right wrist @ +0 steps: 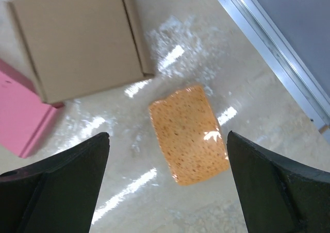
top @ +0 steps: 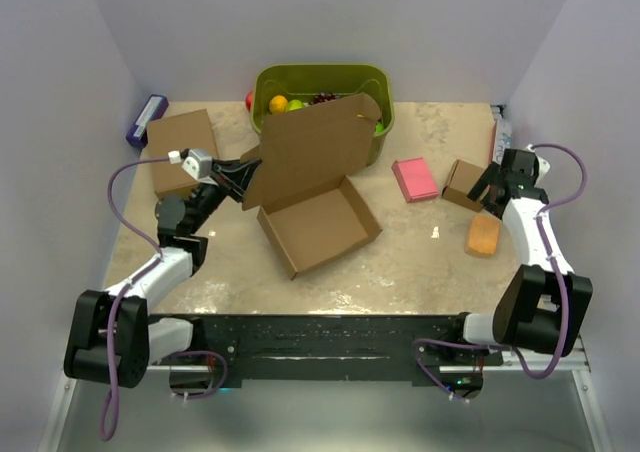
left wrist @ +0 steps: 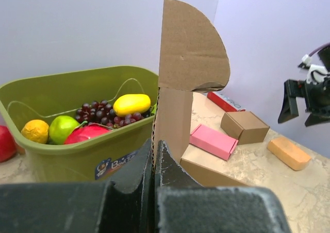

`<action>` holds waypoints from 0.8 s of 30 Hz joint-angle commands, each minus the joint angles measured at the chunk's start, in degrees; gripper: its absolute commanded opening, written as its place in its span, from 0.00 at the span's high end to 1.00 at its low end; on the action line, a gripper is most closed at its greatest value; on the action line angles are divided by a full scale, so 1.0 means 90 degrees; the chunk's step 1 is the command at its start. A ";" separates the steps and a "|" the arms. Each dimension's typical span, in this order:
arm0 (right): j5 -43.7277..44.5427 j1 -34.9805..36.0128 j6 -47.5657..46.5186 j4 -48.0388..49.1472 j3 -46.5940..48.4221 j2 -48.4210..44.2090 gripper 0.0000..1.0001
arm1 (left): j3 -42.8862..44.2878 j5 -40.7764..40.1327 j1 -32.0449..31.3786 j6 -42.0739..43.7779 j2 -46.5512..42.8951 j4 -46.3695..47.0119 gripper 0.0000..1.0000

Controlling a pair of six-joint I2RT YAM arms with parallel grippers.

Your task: Fold the paper box

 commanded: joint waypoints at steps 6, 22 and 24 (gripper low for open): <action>0.0516 -0.0024 0.0210 -0.0815 -0.0327 0.0042 0.01 | -0.0061 0.0102 0.0009 -0.0186 -0.0430 0.0637 1.00; -0.0079 -0.0092 0.0102 -0.0328 -0.0473 0.1379 0.01 | 0.0017 0.0259 -0.0138 0.0146 -0.0792 0.0168 1.00; -0.0157 -0.0102 0.0093 -0.0173 -0.0570 0.1555 0.01 | 0.0026 0.0259 -0.0128 0.0146 -0.0791 0.0168 1.00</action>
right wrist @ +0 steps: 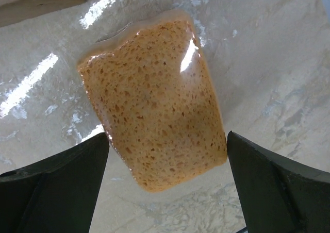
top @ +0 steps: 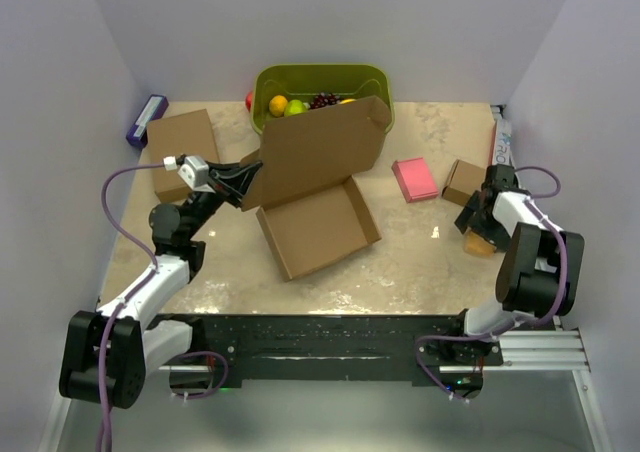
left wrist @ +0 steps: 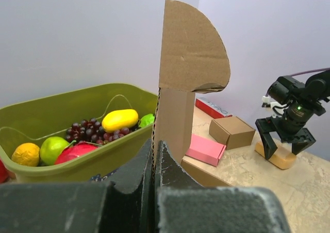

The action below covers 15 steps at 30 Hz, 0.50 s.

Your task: Fold the paper box

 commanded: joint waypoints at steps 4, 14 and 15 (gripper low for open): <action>-0.0277 -0.0073 -0.0002 0.0545 -0.0253 0.0488 0.01 | 0.0121 0.0040 -0.0029 0.0151 -0.0114 0.0227 1.00; -0.0150 -0.0063 -0.0061 0.0469 -0.0166 -0.0145 0.31 | 0.0170 0.0109 -0.0029 0.0190 -0.0094 0.0168 1.00; -0.0160 -0.0054 -0.0070 0.0419 -0.0127 -0.0224 0.34 | 0.0170 0.0109 -0.0029 0.0161 -0.0075 0.0178 1.00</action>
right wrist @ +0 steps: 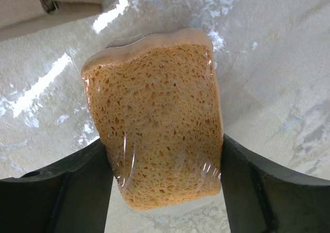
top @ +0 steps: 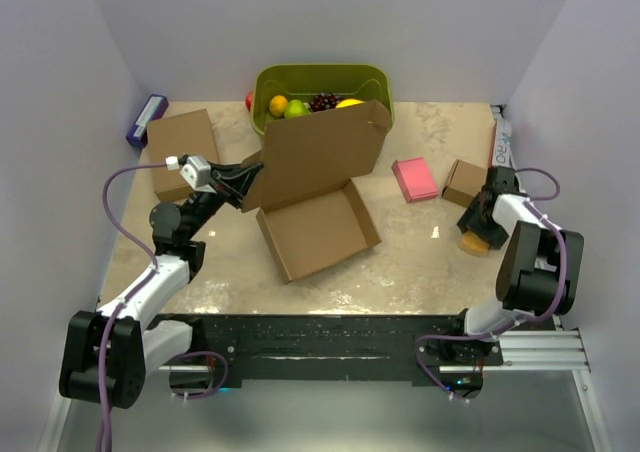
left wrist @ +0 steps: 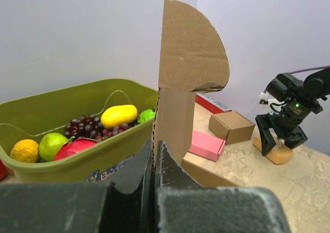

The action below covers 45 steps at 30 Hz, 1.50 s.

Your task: Fold the paper box

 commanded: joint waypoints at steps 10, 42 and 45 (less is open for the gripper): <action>0.0026 0.0422 -0.0168 -0.1235 0.1276 -0.1902 0.44 | 0.0277 0.0231 -0.0146 -0.0102 0.0120 0.0323 1.00; -0.1361 0.6908 0.1179 0.0317 0.1250 -0.1799 0.54 | 0.0610 0.0621 -0.0058 0.0630 0.0969 -0.0216 1.00; -0.1136 0.6909 0.1112 0.0453 0.1191 -0.1407 0.53 | 0.0609 0.0827 -0.0058 0.0610 0.1252 0.0030 1.00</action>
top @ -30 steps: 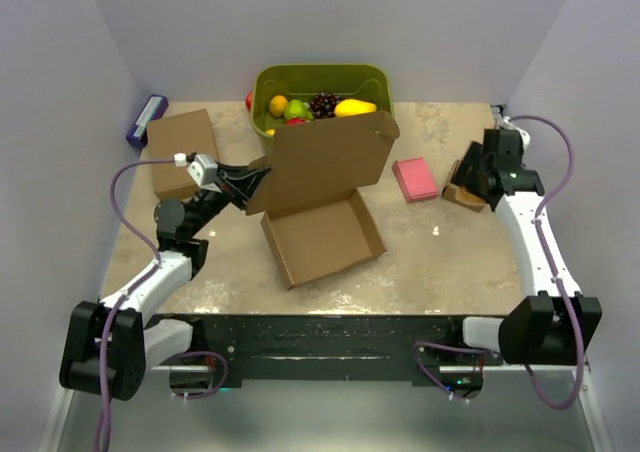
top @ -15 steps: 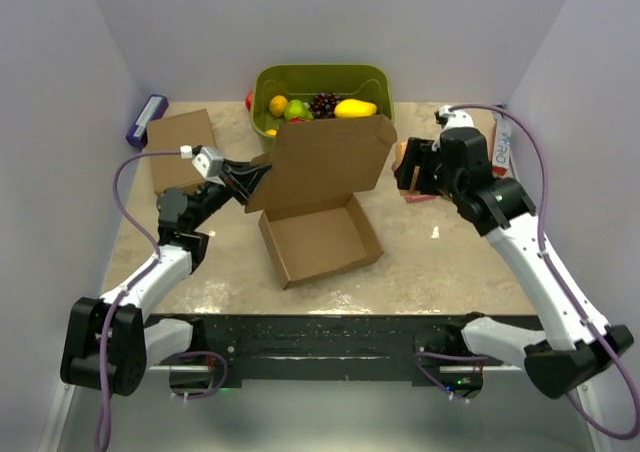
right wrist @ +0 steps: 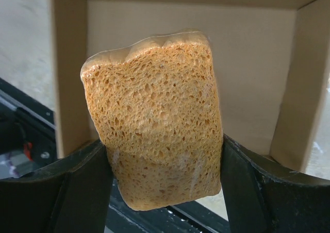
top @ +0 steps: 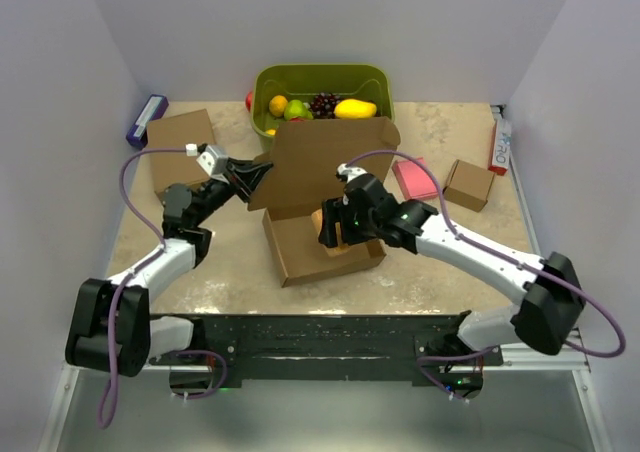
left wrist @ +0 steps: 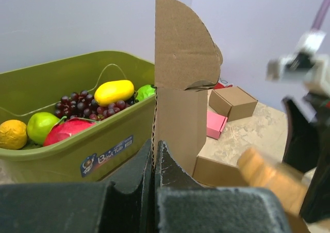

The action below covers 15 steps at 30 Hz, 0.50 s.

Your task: Fold the paper box

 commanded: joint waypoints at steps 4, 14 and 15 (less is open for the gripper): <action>0.0280 -0.0003 0.0181 0.0698 -0.0009 0.0788 0.51 | 0.0285 0.0675 0.0017 0.0144 0.0594 0.0502 1.00; 0.0818 0.0007 0.1088 0.0920 -0.0164 0.1513 0.48 | 0.0363 0.0431 0.0017 0.0349 0.0721 0.0228 1.00; 0.0847 0.0026 0.1302 0.1009 -0.0271 0.1513 0.48 | 0.0363 0.0431 0.0017 0.0310 0.0750 0.0267 1.00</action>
